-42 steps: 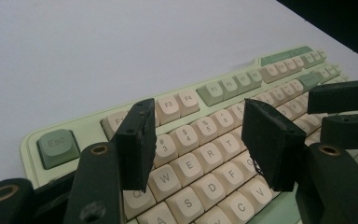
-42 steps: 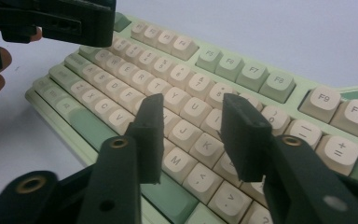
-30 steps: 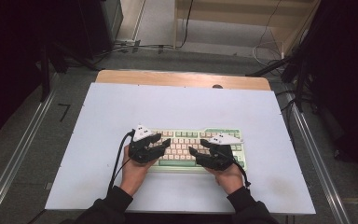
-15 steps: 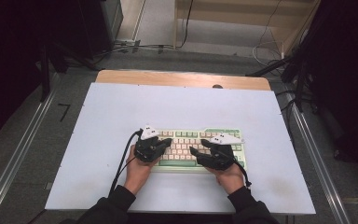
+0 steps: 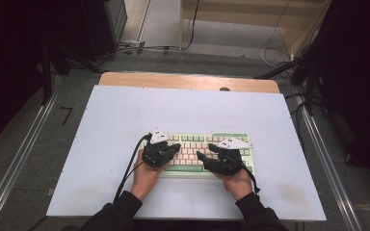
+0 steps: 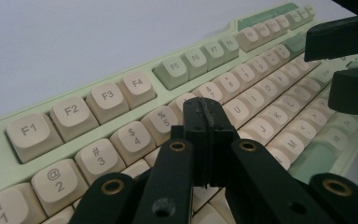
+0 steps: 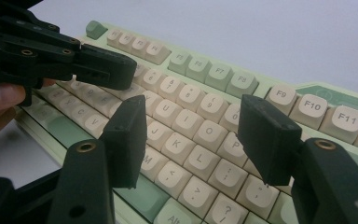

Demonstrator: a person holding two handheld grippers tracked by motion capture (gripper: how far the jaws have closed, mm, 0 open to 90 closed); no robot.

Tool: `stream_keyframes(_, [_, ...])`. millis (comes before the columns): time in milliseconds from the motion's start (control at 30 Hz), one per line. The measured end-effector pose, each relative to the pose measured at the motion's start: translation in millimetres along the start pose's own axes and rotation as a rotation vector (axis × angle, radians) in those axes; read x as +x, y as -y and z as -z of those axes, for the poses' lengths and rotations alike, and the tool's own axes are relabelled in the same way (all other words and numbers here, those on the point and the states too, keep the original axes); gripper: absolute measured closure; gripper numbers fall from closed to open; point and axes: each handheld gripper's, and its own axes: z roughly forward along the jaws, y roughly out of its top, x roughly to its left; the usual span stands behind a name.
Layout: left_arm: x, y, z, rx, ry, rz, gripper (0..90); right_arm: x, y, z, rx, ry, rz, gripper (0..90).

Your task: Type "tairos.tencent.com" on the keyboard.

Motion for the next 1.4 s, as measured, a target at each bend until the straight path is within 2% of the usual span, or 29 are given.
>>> stream_keyframes(1200, [0.4, 0.9, -5.8, 0.019, -0.002, 0.012, 90.0, 0.0, 0.5, -0.3, 0.004, 0.001, -0.001, 40.5])
stream_keyframes(1333, [0.5, -1.3, -0.8, -0.011, 0.018, 0.024, 89.9, 0.6, 0.5, -0.4, 0.003, 0.001, 0.001, 40.6])
stream_keyframes(1400, [-0.1, -2.8, 2.9, -0.032, 0.021, 0.028, 84.8, 0.2, 0.5, -0.2, 0.002, 0.001, 0.001, 40.6])
